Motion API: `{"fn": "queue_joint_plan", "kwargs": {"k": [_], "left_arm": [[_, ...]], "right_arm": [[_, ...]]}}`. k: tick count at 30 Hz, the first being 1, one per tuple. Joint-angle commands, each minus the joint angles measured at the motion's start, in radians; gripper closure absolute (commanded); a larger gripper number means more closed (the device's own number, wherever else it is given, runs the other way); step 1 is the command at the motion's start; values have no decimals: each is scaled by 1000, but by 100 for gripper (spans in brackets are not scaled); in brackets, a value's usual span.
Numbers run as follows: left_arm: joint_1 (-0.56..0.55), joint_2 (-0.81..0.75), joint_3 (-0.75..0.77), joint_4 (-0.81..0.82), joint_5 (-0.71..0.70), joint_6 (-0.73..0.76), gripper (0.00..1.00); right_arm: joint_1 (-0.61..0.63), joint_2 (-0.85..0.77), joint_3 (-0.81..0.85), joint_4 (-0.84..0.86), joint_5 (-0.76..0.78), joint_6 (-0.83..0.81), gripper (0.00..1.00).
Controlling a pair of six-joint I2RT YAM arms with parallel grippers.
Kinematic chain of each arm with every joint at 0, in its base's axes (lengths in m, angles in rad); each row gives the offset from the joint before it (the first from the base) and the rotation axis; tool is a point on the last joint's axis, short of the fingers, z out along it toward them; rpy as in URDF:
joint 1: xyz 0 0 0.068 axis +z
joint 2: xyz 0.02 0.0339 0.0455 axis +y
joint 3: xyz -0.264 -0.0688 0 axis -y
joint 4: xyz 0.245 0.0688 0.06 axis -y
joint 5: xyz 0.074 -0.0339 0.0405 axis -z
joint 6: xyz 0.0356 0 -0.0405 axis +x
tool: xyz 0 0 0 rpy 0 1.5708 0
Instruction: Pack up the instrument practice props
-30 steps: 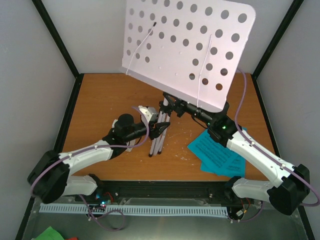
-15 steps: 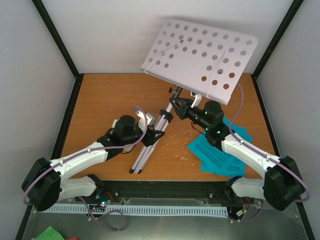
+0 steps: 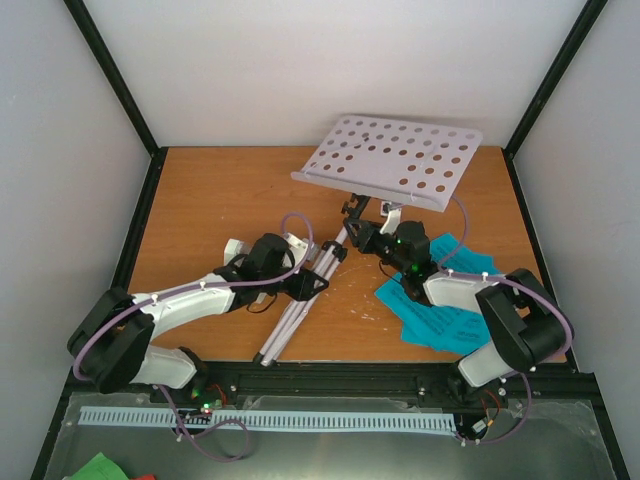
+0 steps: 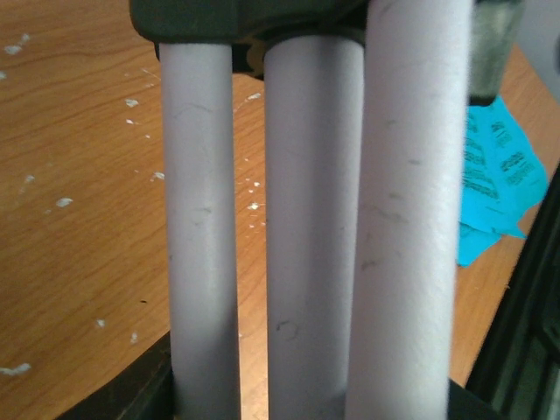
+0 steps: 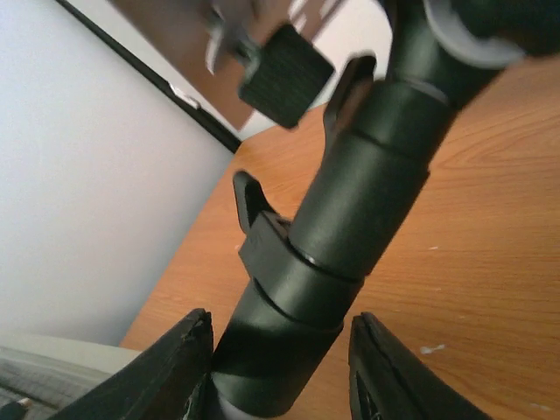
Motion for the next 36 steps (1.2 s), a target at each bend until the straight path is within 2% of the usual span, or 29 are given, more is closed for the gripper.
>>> {"fn": "queue_joint_plan", "kwargs": {"k": [1, 6, 12, 18, 21, 30, 36], "left_arm": [[25, -54, 114, 218, 13, -33, 100], [42, -47, 116, 216, 9, -46, 100], [66, -30, 123, 223, 29, -70, 100], [79, 2, 143, 210, 25, -68, 100], [80, 24, 158, 186, 0, -55, 100], [82, 145, 244, 68, -79, 16, 100], [80, 237, 308, 7, -139, 50, 98]], "right_arm": [[-56, 30, -58, 124, 176, -216, 53], [-57, -18, -106, 137, 178, -243, 35], [-60, -123, -188, 119, 212, -276, 22], [-62, -270, -259, 23, 270, -305, 18], [-62, -378, -273, -77, 298, -333, 18], [-62, -740, -197, -506, 399, -473, 13], [-63, -884, -156, -615, 430, -527, 11]]}}
